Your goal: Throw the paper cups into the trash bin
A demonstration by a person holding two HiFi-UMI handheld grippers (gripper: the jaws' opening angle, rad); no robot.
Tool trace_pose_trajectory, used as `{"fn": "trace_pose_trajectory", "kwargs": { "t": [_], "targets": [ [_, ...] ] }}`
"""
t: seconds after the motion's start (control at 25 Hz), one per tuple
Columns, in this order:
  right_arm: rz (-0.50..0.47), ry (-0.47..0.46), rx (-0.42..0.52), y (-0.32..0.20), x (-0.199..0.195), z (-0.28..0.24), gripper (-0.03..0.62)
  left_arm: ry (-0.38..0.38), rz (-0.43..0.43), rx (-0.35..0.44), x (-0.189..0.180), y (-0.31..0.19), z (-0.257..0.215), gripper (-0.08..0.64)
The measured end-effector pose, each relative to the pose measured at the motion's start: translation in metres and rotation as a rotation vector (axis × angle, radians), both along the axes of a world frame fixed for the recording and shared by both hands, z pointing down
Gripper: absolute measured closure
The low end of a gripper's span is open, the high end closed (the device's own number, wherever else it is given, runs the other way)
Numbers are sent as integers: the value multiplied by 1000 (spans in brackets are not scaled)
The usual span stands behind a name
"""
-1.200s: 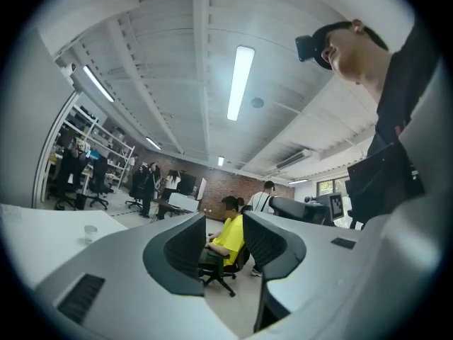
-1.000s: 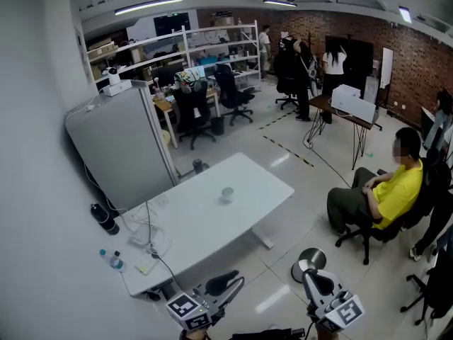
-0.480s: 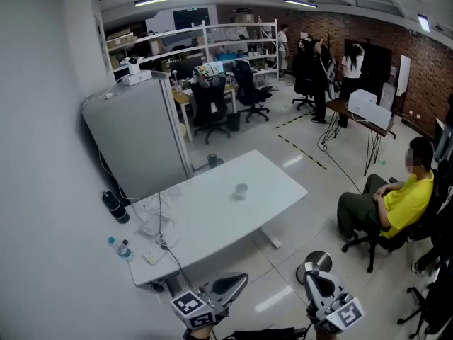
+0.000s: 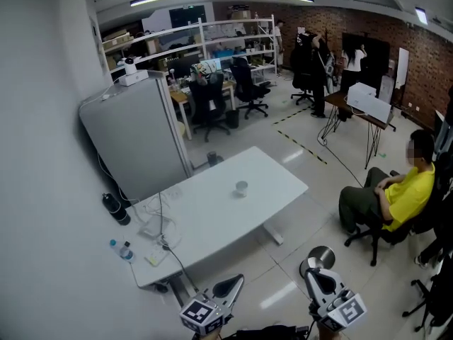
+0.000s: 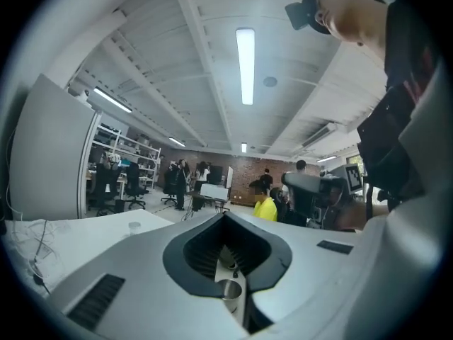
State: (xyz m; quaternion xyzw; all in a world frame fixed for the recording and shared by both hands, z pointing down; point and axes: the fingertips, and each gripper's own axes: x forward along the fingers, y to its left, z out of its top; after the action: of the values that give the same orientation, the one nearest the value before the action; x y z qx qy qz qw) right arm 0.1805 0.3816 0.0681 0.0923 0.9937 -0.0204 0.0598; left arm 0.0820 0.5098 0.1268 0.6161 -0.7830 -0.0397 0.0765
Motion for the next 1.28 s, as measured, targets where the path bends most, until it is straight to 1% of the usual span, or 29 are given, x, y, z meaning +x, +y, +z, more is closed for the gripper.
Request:
{"fn": "trace_pose_trajectory", "kwargs": {
  "t": [0.04,0.12,0.2,0.28,0.4,0.48,0.56,0.6,0.76,0.88,1.0,1.12,1.2,1.28],
  "targets": [
    [-1,-1,1,0,-1,0,592,1,-17,23,-3,3,-5,557],
    [0,-7,-1,0,-3,1,592,-14,-87,85,-16,12,-14,557],
    [1,-10,-4,1,-5,0,592,-13,-154,118,-32,21,-15,557],
    [-1,-10,-5,3,-7,0,592,21,-183,110,-44,25,-9,557],
    [-6,-3,-6,6,-8,0,592,91,-227,103,-57,34,2,557],
    [-7,-1,-5,5,-7,1,592,120,-258,112,-61,39,5,557],
    [-8,-2,-8,4,-6,1,592,136,-242,137,-61,40,3,557],
    [-8,-3,-10,5,-6,0,592,130,-221,141,-59,39,1,557],
    [-3,2,-18,6,-6,1,592,55,-138,119,-50,34,-5,557],
    [-7,2,-28,7,-4,2,592,65,-68,141,-39,29,-14,557],
    [-14,3,-30,13,-3,2,592,70,-31,172,-31,28,-20,557],
    [-22,12,-29,20,-5,4,592,48,-20,174,-27,31,-22,557],
    [-25,13,-25,26,-6,3,592,12,-43,173,-28,38,-26,557],
    [-28,10,-21,32,-7,2,592,-39,-67,146,-28,43,-26,557]
  ]
}}
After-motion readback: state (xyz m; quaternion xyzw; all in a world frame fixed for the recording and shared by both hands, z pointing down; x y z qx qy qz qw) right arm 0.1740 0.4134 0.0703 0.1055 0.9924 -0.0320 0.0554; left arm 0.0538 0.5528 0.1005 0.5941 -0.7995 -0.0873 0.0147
